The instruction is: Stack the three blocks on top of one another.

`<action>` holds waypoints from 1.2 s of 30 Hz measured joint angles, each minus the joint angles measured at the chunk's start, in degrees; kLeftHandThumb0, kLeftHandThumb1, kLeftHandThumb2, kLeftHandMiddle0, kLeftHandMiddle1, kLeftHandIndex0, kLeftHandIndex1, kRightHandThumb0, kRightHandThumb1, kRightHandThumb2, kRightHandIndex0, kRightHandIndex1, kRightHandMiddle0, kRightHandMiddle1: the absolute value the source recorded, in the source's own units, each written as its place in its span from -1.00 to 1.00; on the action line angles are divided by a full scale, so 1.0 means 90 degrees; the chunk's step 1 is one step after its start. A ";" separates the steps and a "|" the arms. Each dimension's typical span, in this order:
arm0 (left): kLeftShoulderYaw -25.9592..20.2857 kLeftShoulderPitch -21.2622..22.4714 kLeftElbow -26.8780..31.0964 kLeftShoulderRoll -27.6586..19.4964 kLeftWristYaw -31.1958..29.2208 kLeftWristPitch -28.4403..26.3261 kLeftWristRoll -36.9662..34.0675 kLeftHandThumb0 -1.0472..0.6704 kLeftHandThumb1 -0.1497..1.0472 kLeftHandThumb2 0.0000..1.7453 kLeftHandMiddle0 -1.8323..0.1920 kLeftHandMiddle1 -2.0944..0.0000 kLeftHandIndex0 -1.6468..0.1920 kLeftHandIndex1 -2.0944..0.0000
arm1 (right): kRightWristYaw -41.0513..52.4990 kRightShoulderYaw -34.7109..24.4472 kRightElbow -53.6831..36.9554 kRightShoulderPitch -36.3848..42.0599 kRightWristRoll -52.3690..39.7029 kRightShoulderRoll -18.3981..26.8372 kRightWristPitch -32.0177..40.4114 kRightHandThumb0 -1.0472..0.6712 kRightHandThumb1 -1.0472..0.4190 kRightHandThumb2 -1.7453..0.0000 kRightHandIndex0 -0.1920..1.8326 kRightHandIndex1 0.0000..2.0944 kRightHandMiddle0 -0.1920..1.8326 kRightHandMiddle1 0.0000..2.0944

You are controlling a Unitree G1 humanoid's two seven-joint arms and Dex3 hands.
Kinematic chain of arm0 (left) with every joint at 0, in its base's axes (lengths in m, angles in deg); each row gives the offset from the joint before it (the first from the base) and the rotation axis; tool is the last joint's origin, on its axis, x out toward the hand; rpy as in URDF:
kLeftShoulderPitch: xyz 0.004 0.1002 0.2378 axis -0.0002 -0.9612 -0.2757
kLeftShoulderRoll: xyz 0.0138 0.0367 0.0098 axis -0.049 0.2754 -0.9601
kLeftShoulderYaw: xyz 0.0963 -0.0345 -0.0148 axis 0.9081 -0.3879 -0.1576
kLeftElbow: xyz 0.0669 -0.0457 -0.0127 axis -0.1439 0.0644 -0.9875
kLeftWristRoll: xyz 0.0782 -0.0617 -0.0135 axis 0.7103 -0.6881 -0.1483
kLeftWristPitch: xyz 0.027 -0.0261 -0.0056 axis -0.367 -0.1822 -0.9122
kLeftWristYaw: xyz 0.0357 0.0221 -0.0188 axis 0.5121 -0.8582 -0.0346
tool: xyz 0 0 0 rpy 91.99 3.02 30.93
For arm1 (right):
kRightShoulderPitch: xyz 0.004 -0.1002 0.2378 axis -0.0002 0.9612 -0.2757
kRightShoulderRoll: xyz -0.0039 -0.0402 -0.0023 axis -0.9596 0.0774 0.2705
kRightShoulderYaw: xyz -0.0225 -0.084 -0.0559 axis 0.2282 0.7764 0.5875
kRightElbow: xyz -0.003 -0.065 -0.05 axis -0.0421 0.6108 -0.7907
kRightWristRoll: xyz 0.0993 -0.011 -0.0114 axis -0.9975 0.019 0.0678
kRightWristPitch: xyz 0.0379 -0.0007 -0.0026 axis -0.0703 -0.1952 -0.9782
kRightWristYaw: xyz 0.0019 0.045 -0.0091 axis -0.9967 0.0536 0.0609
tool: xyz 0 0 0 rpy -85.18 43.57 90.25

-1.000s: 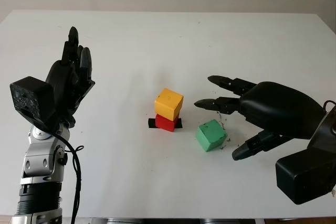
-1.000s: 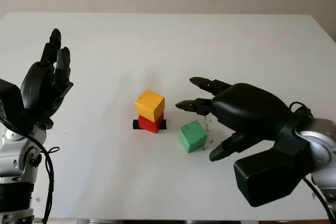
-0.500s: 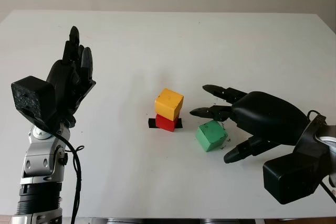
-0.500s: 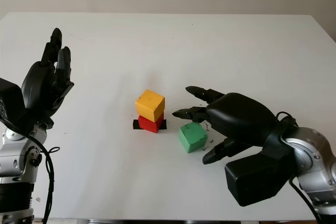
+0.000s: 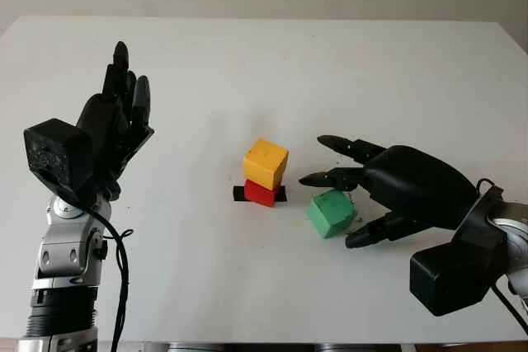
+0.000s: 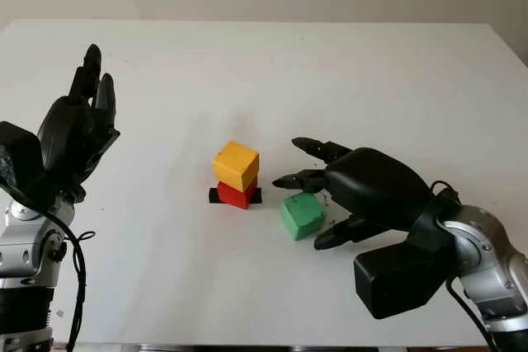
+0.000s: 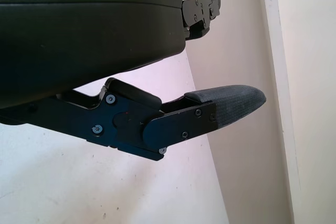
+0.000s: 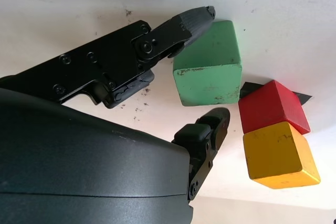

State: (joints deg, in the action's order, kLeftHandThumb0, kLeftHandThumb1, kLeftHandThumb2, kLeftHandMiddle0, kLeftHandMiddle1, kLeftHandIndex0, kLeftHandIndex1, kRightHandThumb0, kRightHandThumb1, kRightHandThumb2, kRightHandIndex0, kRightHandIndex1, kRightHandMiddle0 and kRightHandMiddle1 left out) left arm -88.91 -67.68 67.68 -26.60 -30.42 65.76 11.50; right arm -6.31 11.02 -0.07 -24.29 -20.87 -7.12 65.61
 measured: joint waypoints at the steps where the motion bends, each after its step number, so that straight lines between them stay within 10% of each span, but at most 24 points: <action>1: 0.0003 0.0000 0.0001 -0.0001 0.0005 -0.0002 0.0035 -0.62 1.00 -0.22 1.00 1.00 1.00 1.00 | 0.0000 0.0000 0.0000 0.0000 0.0000 0.0000 0.0000 -0.33 -0.70 0.94 -0.65 -0.92 -0.17 -0.82; 21: 0.0042 0.0000 0.0014 -0.0003 0.0029 -0.0074 0.0266 -0.62 1.00 -0.28 1.00 1.00 1.00 1.00 | -0.0134 -0.0003 0.0144 -0.0001 -0.0189 -0.0027 -0.0026 -0.18 -0.78 0.93 -0.51 -0.94 -0.26 0.01; 36: 0.0044 0.0000 0.0017 -0.0004 0.0027 -0.0063 0.0299 -0.59 1.00 -0.26 1.00 1.00 1.00 1.00 | 0.0397 -0.0126 0.0956 -0.1133 -0.1160 -0.0062 0.0453 -0.14 -0.77 0.93 -0.47 -0.94 -0.35 0.10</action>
State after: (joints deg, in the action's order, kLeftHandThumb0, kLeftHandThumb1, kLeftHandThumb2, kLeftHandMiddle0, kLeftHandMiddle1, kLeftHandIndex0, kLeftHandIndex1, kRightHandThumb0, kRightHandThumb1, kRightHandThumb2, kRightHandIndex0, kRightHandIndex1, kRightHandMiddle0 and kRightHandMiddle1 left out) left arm -88.52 -67.68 67.83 -26.64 -30.18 65.20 14.19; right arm -2.73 9.89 8.54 -34.49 -31.32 -7.68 69.68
